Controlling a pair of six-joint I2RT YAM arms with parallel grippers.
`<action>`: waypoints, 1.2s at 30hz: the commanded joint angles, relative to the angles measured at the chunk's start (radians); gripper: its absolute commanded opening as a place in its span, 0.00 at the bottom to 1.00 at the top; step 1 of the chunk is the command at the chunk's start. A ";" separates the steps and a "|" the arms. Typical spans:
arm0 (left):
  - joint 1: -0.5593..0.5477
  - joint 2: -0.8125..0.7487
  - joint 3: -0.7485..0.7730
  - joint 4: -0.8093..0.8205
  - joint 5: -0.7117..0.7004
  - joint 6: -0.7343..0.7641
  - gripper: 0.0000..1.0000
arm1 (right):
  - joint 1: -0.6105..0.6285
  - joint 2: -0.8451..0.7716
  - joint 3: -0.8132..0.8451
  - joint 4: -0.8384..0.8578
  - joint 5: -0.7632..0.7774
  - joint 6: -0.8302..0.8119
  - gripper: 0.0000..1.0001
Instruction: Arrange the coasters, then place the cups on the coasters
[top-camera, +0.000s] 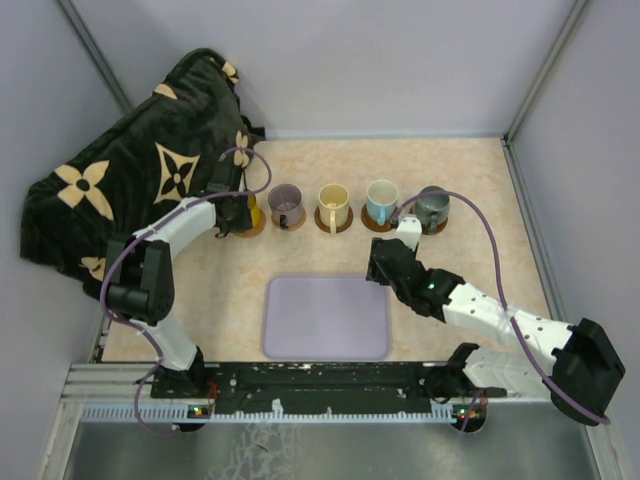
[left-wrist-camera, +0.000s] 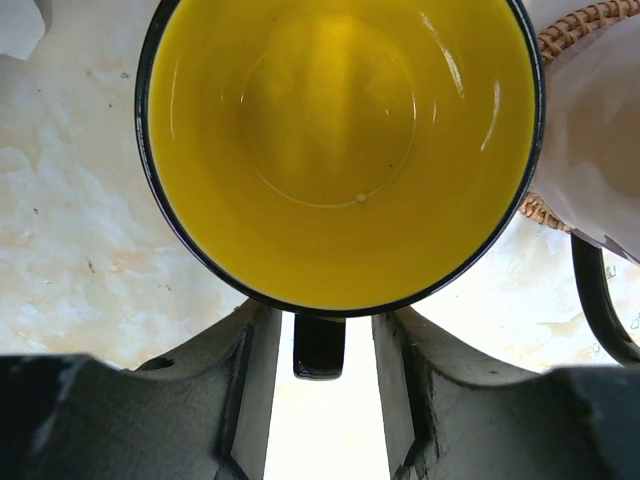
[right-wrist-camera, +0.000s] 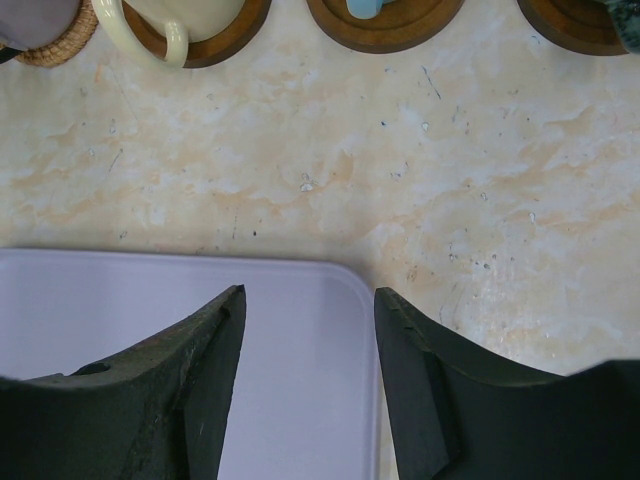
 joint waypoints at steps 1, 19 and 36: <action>0.005 -0.007 0.024 0.011 -0.012 -0.003 0.47 | 0.007 -0.019 0.015 0.027 0.027 0.010 0.55; 0.005 -0.135 0.024 -0.030 -0.040 -0.018 0.99 | 0.008 -0.026 0.014 0.018 0.042 0.014 0.56; 0.005 -0.454 -0.029 -0.097 -0.121 0.018 1.00 | -0.009 -0.158 0.050 -0.112 0.271 0.002 0.59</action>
